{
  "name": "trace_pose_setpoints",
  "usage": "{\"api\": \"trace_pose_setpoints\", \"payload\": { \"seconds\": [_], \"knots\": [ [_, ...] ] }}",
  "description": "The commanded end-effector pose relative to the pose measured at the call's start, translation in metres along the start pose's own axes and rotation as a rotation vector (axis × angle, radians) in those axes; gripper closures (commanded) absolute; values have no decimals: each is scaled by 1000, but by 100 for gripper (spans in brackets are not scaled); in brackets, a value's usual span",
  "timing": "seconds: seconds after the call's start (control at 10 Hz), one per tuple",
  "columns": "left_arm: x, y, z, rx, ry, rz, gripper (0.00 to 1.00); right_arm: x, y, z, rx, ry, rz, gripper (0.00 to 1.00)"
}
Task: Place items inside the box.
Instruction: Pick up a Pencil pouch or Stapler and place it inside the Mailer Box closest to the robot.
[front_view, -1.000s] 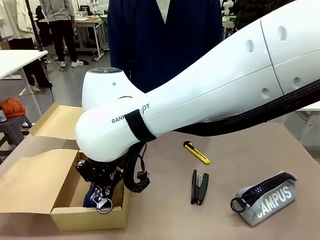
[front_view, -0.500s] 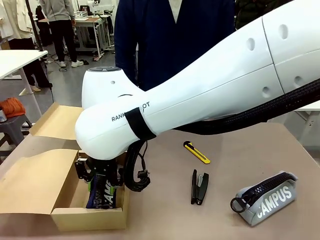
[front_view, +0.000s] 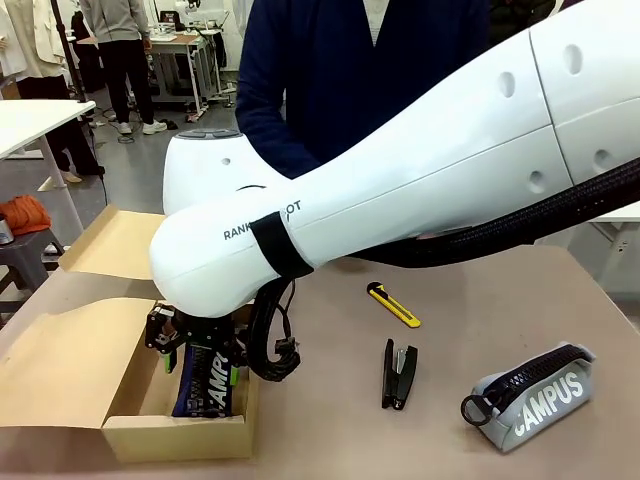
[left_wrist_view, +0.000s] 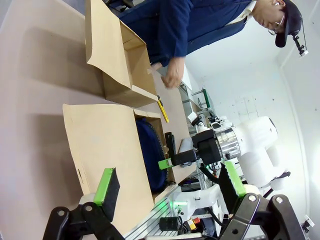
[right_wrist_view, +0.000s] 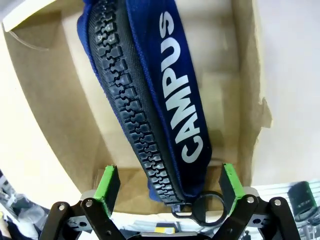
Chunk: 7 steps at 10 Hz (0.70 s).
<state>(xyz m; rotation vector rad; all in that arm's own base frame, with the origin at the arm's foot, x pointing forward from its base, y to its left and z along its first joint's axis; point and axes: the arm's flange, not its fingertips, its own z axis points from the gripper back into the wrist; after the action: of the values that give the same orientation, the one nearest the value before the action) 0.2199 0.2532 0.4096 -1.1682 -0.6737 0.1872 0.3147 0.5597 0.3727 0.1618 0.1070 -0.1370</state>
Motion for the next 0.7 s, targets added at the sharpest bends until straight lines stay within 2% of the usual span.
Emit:
{"api": "trace_pose_setpoints", "payload": {
  "seconds": [0.0,0.6],
  "knots": [
    [0,-2,0,-16,-13,-22,0,-7,-4,7,17,-27,-21,0],
    [0,-2,0,-16,-13,-22,0,-13,-11,17,37,-7,-15,0]
  ]
}}
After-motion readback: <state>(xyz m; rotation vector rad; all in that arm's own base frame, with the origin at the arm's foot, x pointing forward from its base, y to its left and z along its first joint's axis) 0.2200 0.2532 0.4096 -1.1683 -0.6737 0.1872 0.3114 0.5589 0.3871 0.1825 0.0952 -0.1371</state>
